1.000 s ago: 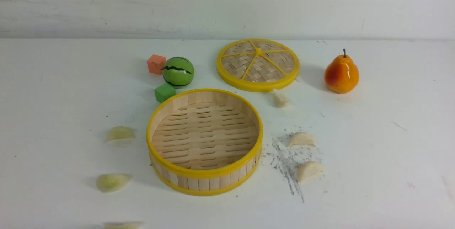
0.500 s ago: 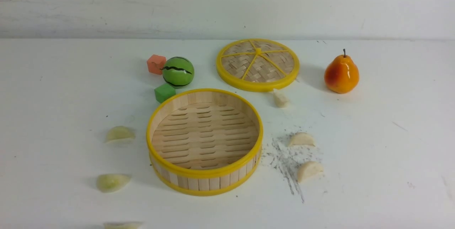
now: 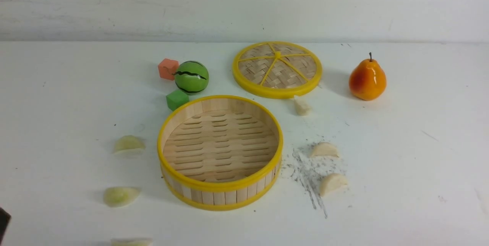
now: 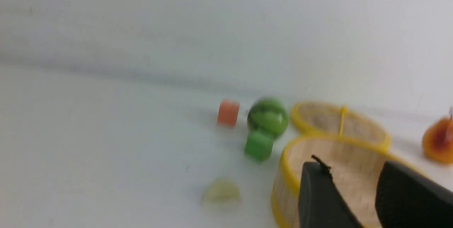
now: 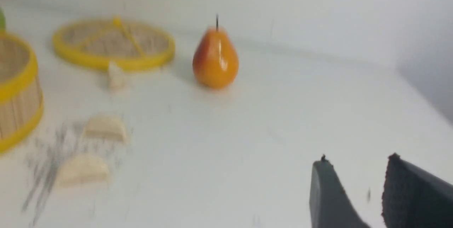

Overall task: Put the dumplings into the steamer on the white table.
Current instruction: 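Reach for and grasp a dumpling on the table with the left gripper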

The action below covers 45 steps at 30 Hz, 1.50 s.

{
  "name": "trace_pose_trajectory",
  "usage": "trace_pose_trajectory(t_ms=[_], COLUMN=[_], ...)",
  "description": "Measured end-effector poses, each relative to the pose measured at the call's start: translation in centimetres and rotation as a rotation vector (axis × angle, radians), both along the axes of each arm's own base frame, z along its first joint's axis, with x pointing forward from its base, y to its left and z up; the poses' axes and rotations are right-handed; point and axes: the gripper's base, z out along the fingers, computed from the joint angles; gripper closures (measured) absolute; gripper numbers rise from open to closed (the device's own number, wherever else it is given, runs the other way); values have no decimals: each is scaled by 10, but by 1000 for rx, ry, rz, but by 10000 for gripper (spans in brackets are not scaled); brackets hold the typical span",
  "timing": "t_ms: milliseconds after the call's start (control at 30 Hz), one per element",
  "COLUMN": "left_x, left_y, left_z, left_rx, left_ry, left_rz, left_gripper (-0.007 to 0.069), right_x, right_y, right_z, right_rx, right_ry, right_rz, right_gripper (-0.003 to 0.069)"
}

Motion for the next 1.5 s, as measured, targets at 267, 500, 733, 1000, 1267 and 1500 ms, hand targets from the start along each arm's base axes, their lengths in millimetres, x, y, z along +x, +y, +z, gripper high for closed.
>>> trace_pose_trajectory(t_ms=[267, 500, 733, 1000, 1267, 1500], left_x=[-16, -24, -27, 71, 126, 139], left_y=[2, 4, 5, -11, -41, -86], left_z=[35, 48, 138, 156, 79, 36], left_rx=[-94, -302, -252, -143, 28, 126], left_ry=[-424, -504, -382, 273, 1159, 1444], left_rz=[-19, -118, -81, -23, -133, -367], left_gripper=[387, 400, 610, 638, 638, 638], right_x=[-17, -27, -26, 33, 66, 74], right_y=[2, 2, 2, -1, 2, 23], right_z=[48, 62, 115, 109, 36, 32], right_rx=[92, 399, 447, 353, 343, 312], right_ry=[-564, -730, -576, 33, 816, 865], right_rz=[53, 208, 177, 10, -81, 181], right_gripper=[419, 426, 638, 669, 668, 666])
